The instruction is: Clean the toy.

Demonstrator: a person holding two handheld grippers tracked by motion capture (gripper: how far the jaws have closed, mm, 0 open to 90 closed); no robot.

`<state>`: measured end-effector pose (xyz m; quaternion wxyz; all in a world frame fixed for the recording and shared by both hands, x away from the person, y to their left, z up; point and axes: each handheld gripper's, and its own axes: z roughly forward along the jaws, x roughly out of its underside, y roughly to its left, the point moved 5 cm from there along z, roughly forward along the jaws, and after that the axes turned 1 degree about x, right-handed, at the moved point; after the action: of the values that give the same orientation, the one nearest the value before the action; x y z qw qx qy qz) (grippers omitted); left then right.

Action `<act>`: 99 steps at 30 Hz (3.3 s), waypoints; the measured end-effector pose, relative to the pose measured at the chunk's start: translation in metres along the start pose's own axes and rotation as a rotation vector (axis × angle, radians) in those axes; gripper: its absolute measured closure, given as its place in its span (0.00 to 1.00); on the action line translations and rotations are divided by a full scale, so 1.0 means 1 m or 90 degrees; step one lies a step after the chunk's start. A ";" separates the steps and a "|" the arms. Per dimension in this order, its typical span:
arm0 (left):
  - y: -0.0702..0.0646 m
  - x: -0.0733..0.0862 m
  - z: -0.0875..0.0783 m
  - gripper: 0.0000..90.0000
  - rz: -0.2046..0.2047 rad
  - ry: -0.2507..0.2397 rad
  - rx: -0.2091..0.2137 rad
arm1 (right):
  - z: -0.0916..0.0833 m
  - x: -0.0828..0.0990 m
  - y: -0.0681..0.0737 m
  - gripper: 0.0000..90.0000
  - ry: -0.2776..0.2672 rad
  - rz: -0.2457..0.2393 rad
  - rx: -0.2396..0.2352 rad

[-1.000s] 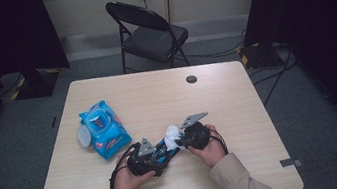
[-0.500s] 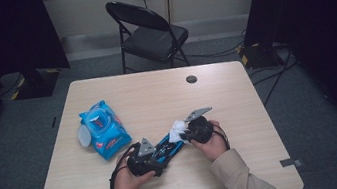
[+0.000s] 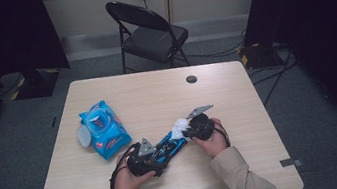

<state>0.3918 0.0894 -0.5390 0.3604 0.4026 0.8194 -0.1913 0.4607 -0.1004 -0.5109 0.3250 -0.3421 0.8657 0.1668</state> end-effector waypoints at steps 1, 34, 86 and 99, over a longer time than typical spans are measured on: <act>0.000 0.000 0.000 0.26 0.000 0.000 0.000 | -0.001 -0.001 0.000 0.95 -0.002 0.002 0.000; 0.000 0.000 0.000 0.26 -0.002 -0.002 -0.003 | 0.015 -0.024 0.089 0.95 -0.028 -0.041 -0.191; 0.000 0.000 -0.001 0.27 -0.001 -0.001 -0.004 | 0.010 -0.005 -0.008 0.95 -0.038 0.061 -0.023; 0.000 0.000 -0.001 0.27 -0.002 -0.001 -0.003 | -0.004 -0.014 0.009 0.95 -0.070 0.034 -0.063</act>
<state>0.3914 0.0900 -0.5389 0.3617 0.4001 0.8204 -0.1900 0.4605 -0.0892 -0.4976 0.3504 -0.3249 0.8460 0.2367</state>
